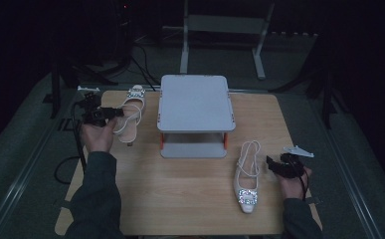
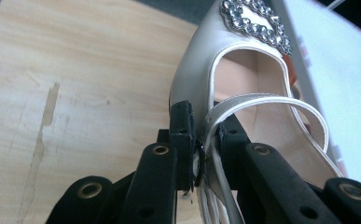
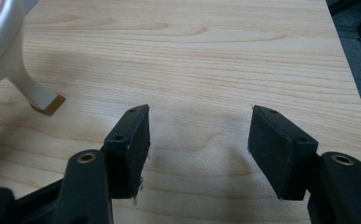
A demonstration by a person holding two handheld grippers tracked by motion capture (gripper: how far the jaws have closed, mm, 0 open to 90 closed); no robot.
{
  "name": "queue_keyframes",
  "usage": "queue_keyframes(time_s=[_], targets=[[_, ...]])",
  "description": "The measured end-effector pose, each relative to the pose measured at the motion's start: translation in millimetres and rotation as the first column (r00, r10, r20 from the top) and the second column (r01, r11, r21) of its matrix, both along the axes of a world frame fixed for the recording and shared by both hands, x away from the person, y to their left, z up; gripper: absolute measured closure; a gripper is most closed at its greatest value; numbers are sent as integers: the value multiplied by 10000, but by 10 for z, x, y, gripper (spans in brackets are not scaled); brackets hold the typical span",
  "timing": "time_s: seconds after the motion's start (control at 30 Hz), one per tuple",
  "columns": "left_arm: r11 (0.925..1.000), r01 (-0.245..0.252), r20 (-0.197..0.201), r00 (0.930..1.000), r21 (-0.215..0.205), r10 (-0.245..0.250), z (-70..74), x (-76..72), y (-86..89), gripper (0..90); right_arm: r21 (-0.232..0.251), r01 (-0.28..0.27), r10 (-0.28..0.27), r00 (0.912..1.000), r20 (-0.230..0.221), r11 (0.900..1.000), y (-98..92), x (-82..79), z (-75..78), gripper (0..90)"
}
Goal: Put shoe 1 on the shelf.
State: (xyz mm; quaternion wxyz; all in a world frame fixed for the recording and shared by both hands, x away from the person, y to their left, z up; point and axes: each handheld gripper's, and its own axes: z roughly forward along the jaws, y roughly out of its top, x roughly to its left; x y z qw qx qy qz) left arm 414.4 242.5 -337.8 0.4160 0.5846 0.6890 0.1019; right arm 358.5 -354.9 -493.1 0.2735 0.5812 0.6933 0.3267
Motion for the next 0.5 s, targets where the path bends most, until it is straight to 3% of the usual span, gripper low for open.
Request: queue_keyframes(time_s=[0.23, 0.33, 0.5], targets=[[10000, 22, 224, 9997, -36, -22, 136, 34, -14, 808, -1, 1, -1, 10000, -1, 10000, 2, 2, -3, 386], [9994, 183, 344, 9993, -305, -172, 187, 44, -17, 807, -16, 1, -1, 10000, -12, 10000, 4, 4, -5, 386], [9995, 201, 443, 9988, -246, -190, 295, 75, -58, 806, -43, -28, 27, 10000, -43, 10000, 10, 7, -10, 386]])
